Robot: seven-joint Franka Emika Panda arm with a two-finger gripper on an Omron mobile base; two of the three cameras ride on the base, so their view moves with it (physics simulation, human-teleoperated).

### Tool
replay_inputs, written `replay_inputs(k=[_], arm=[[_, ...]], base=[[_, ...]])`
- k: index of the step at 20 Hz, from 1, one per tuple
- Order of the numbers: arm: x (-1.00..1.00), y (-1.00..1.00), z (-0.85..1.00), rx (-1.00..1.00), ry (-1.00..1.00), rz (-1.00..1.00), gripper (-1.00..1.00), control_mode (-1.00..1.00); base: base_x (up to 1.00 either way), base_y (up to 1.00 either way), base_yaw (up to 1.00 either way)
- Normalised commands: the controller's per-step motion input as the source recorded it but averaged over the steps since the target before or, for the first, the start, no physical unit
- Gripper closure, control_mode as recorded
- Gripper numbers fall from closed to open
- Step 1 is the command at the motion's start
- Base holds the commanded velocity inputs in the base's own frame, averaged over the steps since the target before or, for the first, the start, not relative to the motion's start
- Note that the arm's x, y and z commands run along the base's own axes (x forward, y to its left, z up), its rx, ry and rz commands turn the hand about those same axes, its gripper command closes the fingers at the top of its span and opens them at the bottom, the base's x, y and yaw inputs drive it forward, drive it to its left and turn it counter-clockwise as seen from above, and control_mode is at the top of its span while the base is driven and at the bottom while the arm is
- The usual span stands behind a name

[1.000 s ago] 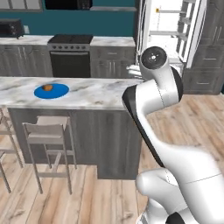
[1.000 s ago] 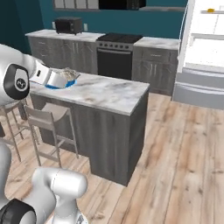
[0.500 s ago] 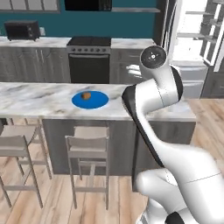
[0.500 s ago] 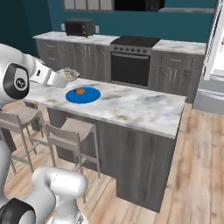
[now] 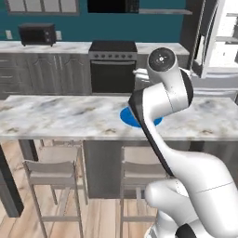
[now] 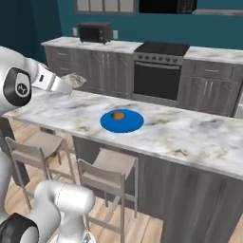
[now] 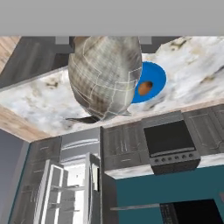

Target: Take the cheese, fish, and potato from the fridge and place them on the plate on the dining counter to create an appetizer plate.

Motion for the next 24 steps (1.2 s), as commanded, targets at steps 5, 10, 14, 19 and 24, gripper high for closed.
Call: replay_inputs(k=[5, 10, 14, 19, 24], arm=[[0.0, 0.0, 0.0, 0.0, 0.0, 0.0, 1.0, 1.0], [0.0, 0.0, 0.0, 0.0, 0.0, 0.0, 1.0, 1.0], [0.0, 0.0, 0.0, 0.0, 0.0, 0.0, 1.0, 1.0], [0.0, 0.0, 0.0, 0.0, 0.0, 0.0, 1.0, 1.0], [0.0, 0.0, 0.0, 0.0, 0.0, 0.0, 1.0, 1.0]], base=[[0.28, 0.82, -0.34], [0.35, 0.2, -0.25], [0.24, -0.23, 0.02], [0.08, -0.89, 0.14], [0.25, -0.62, 0.13]])
